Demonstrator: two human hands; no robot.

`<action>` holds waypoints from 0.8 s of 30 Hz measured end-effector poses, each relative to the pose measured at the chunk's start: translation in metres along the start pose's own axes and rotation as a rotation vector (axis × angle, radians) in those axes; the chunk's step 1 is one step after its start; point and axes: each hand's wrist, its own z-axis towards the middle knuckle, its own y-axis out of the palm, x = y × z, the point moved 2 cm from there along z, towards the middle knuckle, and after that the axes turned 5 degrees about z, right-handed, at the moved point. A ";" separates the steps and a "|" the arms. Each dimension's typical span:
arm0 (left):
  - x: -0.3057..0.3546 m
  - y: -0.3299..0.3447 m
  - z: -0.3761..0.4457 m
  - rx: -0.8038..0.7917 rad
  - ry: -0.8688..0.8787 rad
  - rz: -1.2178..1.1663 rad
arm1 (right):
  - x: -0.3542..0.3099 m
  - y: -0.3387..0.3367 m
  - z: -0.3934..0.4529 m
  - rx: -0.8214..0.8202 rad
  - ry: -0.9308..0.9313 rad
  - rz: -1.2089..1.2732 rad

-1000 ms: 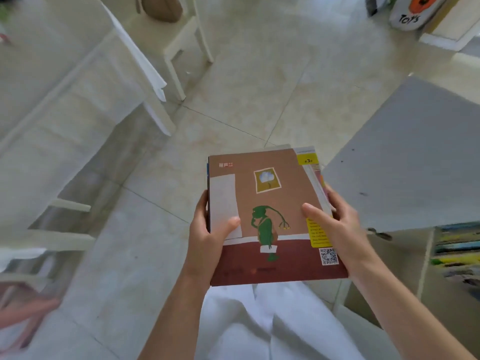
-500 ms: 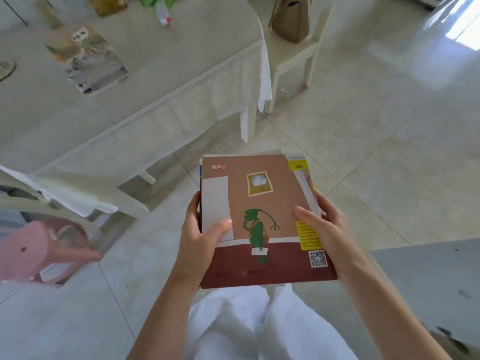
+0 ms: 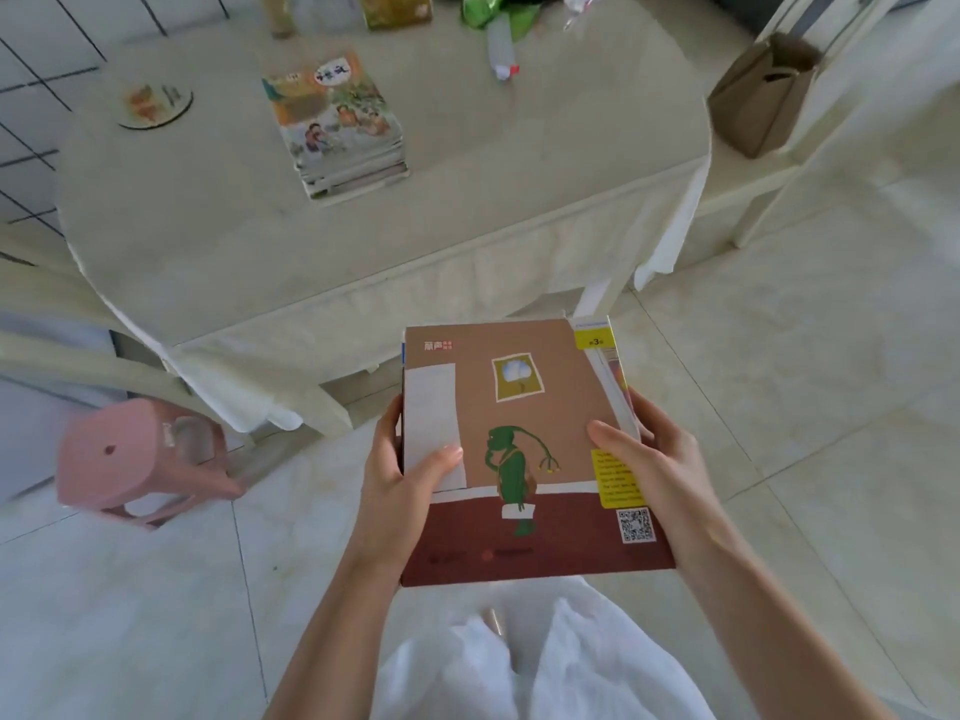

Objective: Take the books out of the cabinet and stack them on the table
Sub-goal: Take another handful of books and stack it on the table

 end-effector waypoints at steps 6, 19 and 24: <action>0.025 0.002 0.100 0.102 -0.030 -0.095 | -0.051 0.042 0.110 -0.129 -0.035 -0.101; 0.092 -0.029 0.254 0.331 -0.092 -0.235 | -0.138 0.148 0.295 -0.383 -0.021 -0.243; 0.101 -0.049 0.297 0.358 -0.107 -0.297 | -0.149 0.185 0.334 -0.426 0.031 -0.240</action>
